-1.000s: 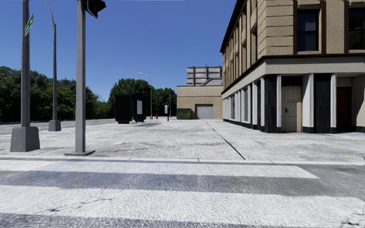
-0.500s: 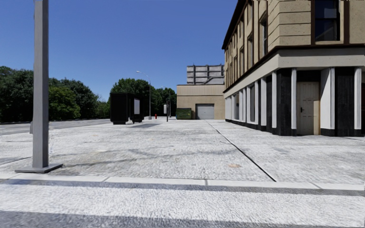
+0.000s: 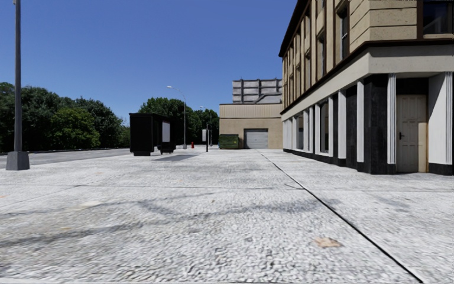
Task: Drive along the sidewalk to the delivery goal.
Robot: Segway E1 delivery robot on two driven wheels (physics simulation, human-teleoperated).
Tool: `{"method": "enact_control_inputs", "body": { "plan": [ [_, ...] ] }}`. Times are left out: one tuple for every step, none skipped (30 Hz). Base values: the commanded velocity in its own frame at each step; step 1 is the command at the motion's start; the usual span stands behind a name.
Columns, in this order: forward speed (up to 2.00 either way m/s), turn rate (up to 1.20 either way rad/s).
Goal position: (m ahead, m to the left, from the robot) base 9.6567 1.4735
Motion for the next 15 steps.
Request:
{"method": "enact_control_inputs", "body": {
  "plan": [
    [1.84, 0.00],
    [1.80, 0.00],
    [1.80, 0.00],
    [1.71, 0.00],
    [1.65, 0.00],
    [1.60, 0.00],
    [1.60, 0.00],
    [1.59, 0.00],
    [1.54, 0.00],
    [1.46, 0.00],
    [1.38, 0.00],
    [1.35, 0.00],
    [1.34, 0.00],
    [1.34, 0.00],
    [1.34, 0.00]
  ]
}}
